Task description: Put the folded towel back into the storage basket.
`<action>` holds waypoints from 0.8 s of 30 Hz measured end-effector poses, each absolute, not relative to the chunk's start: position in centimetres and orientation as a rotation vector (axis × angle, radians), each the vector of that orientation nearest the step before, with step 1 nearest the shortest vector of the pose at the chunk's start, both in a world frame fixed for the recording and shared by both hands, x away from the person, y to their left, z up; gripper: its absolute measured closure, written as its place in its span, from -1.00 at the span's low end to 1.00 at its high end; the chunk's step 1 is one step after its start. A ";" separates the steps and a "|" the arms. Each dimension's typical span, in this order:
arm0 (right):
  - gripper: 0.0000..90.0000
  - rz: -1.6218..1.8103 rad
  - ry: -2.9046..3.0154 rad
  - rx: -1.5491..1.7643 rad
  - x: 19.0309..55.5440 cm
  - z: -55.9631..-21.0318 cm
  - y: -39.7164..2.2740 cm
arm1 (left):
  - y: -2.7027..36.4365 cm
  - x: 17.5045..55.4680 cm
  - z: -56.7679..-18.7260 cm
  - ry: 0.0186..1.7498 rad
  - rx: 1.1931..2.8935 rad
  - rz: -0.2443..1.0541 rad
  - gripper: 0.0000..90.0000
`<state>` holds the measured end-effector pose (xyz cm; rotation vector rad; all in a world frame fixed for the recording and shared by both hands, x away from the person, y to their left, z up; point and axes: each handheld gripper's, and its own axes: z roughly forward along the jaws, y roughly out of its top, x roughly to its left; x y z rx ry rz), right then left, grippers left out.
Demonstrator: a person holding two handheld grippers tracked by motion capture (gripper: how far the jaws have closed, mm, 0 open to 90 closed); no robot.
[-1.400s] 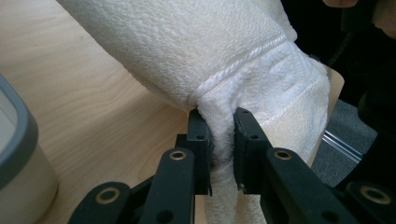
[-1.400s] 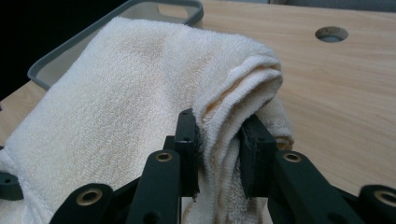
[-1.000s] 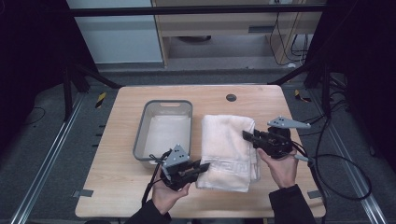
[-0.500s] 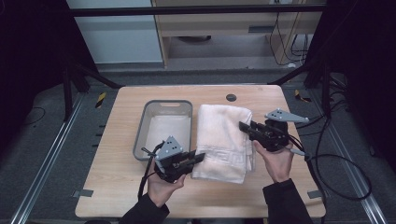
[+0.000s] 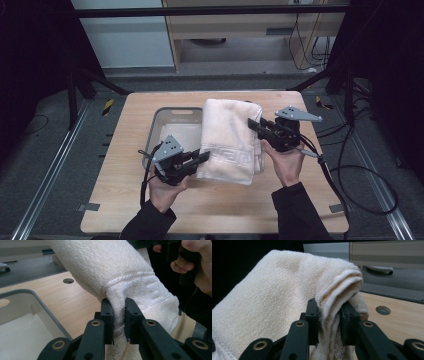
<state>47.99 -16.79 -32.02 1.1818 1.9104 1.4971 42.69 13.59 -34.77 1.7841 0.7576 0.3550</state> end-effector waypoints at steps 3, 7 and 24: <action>0.61 1.498 1.907 1.176 48.3 -31.7 -16.3 | 14.0 42.8 -34.5 0.761 1.772 0.362 0.75; 0.61 1.503 1.905 1.165 48.6 -31.2 -15.9 | 14.4 43.0 -34.1 0.765 1.759 0.365 0.75; 0.61 1.535 1.889 1.133 49.9 -30.1 -12.8 | 17.3 43.4 -32.8 0.803 1.708 0.422 0.76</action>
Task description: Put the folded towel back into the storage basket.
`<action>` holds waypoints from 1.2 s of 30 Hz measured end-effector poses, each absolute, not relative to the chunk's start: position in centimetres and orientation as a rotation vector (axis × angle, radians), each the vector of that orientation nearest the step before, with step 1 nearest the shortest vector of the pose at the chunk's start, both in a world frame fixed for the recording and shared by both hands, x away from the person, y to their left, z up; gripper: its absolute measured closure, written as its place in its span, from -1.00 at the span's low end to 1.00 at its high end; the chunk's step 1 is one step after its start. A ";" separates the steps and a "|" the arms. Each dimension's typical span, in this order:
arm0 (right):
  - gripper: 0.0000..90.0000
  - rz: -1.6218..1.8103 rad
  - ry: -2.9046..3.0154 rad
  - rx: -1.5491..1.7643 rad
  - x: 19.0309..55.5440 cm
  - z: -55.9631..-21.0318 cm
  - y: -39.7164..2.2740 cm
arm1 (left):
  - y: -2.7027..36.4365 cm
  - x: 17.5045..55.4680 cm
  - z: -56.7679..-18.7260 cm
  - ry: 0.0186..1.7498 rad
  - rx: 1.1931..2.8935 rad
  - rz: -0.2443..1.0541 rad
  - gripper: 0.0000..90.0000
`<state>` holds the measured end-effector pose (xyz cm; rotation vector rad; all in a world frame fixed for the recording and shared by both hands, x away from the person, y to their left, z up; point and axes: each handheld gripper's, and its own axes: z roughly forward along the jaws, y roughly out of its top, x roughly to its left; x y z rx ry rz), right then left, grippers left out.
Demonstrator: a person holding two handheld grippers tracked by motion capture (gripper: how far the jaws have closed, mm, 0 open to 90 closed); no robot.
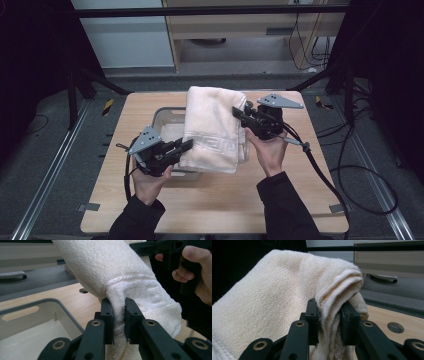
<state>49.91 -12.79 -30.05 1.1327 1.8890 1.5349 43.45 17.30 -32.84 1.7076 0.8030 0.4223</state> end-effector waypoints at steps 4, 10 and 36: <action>0.61 1.543 1.887 1.129 50.2 -30.0 -12.1 | 18.1 43.6 -32.7 0.816 1.696 0.432 0.76; 0.61 1.551 1.886 1.116 50.7 -29.8 -10.9 | 19.1 43.6 -32.5 0.832 1.678 0.446 0.76; 0.60 1.582 1.920 1.089 53.7 -30.2 -4.9 | 24.2 44.8 -32.9 0.940 1.629 0.517 0.76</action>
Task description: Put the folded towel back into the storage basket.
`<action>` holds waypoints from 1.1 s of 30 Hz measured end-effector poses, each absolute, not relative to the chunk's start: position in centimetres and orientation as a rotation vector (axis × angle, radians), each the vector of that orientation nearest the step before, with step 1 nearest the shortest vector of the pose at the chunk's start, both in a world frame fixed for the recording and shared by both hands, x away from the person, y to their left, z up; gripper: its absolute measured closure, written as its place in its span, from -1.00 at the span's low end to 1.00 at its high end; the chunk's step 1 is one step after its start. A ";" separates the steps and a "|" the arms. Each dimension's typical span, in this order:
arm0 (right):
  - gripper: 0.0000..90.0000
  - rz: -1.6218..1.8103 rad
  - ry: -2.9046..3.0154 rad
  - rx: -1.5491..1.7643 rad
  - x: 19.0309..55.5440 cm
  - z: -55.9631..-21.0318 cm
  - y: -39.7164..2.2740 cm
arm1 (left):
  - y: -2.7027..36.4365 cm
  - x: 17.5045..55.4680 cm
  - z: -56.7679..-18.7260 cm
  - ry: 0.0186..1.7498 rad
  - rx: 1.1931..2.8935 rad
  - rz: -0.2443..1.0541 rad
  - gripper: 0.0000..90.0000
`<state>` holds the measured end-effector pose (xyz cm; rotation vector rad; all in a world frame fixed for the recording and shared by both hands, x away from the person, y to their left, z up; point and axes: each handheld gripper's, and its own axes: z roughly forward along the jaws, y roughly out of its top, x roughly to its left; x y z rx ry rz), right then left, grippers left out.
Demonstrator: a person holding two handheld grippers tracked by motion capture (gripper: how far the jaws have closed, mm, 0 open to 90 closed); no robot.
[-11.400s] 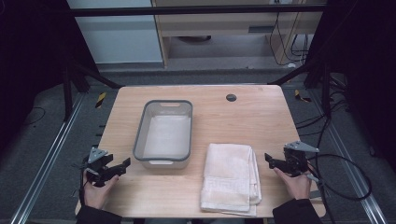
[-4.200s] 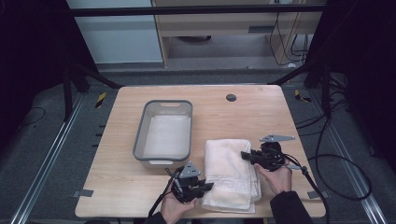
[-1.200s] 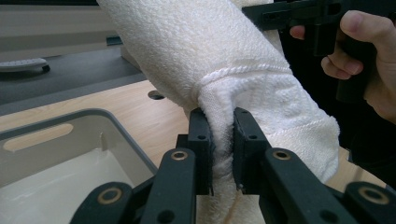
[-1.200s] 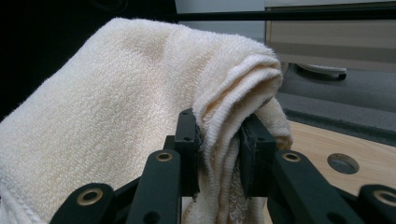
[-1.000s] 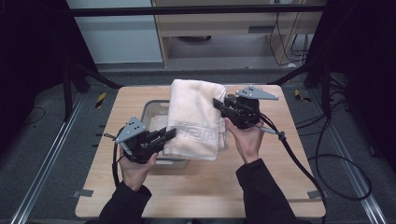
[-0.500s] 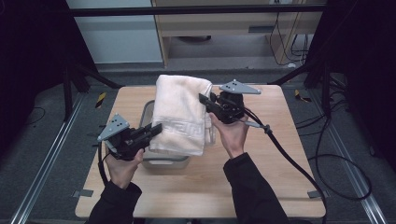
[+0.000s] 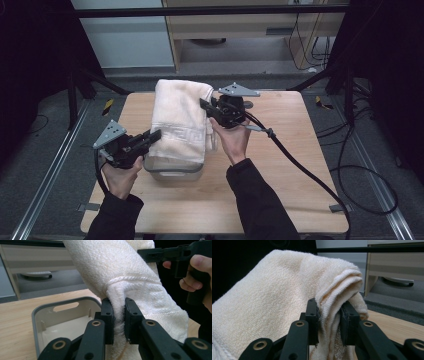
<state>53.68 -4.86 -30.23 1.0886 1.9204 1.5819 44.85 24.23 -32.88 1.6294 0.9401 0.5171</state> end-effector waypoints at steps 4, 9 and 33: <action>0.60 1.586 1.932 1.105 54.4 -31.1 -4.2 | 24.7 45.3 -33.4 0.960 1.632 0.515 0.76; 0.60 1.574 1.953 1.133 55.4 -32.6 -3.2 | 25.5 46.2 -34.8 0.997 1.643 0.499 0.76; 0.60 1.505 2.063 1.266 58.7 -39.1 -0.1 | 27.6 48.7 -39.7 1.144 1.709 0.460 0.76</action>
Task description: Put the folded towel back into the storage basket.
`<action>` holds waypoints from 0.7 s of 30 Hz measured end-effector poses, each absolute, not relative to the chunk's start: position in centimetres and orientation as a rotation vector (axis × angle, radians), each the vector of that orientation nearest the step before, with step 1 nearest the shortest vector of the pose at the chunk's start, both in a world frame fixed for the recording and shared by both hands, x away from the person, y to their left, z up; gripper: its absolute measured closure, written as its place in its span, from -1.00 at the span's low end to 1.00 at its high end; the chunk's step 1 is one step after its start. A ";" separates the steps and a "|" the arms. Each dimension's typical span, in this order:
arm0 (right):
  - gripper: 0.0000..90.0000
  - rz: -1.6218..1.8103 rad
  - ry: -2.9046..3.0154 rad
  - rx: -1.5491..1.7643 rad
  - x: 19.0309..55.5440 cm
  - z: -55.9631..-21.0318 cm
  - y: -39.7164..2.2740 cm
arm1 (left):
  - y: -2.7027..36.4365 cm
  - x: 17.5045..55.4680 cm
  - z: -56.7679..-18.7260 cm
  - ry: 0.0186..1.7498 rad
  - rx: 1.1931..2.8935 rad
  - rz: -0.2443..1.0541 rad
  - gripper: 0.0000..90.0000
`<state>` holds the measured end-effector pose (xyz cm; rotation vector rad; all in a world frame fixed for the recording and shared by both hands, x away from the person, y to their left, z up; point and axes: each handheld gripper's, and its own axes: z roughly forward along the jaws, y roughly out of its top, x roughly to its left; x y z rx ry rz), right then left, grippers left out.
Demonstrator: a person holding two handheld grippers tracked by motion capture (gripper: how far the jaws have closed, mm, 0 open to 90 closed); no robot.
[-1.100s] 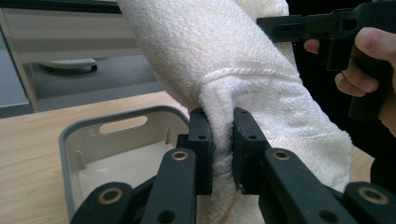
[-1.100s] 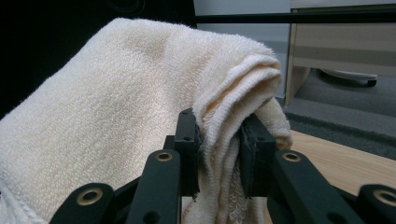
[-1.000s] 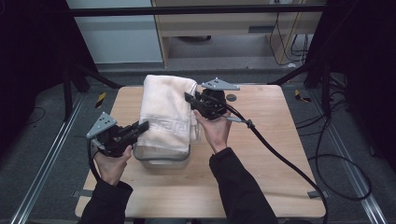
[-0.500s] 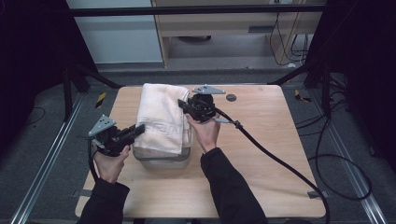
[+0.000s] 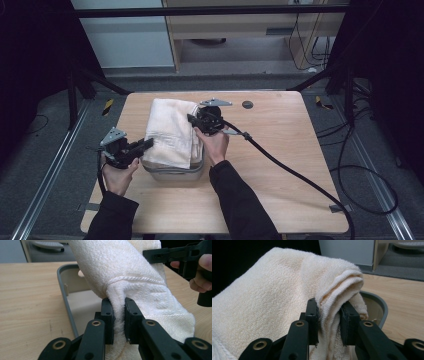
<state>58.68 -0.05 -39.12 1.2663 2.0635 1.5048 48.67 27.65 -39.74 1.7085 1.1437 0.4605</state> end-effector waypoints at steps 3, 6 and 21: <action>0.60 1.472 2.080 1.276 59.0 -40.1 0.3 | 27.6 49.1 -40.6 1.168 1.727 0.456 0.76; 0.60 1.436 2.094 1.285 59.1 -41.1 0.6 | 27.5 49.4 -41.3 1.186 1.742 0.449 0.76; 0.59 1.369 2.109 1.313 59.9 -43.6 0.4 | 26.3 50.7 -43.4 1.244 1.818 0.478 0.76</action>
